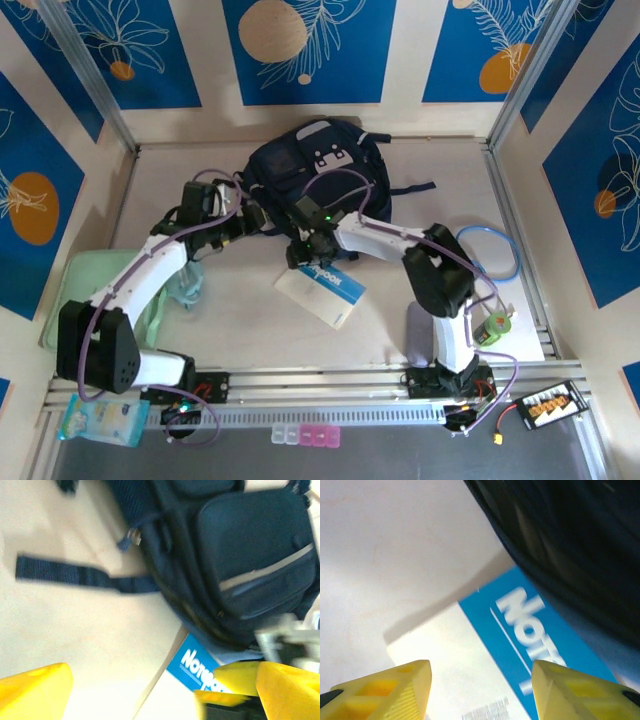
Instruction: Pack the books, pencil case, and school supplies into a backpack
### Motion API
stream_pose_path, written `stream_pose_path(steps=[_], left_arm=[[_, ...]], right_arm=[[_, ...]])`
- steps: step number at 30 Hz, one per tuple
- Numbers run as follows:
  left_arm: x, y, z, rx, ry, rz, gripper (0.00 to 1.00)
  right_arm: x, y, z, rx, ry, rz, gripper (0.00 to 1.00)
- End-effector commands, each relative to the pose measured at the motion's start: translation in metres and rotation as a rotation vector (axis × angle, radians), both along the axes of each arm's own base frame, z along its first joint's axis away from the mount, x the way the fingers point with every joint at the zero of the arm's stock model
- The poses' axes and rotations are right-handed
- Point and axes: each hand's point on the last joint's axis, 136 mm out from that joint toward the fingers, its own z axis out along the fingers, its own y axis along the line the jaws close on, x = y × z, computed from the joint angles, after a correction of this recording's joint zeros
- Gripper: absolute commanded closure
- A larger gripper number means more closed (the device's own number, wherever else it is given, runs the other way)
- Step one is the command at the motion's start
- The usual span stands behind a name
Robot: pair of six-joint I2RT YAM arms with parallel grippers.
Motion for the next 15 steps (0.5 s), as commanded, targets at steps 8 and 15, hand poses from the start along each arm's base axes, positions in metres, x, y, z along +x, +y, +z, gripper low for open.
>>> stream_pose_path(steps=[8, 15], left_arm=[[-0.048, -0.030, -0.045, -0.083, 0.156, 0.060, 0.09], [-0.088, -0.049, -0.080, -0.082, 0.275, 0.016, 0.09]], right_arm=[[-0.059, -0.067, -0.026, -0.175, 0.125, -0.030, 0.44], [-0.081, -0.066, -0.046, -0.162, 0.263, -0.068, 0.52]])
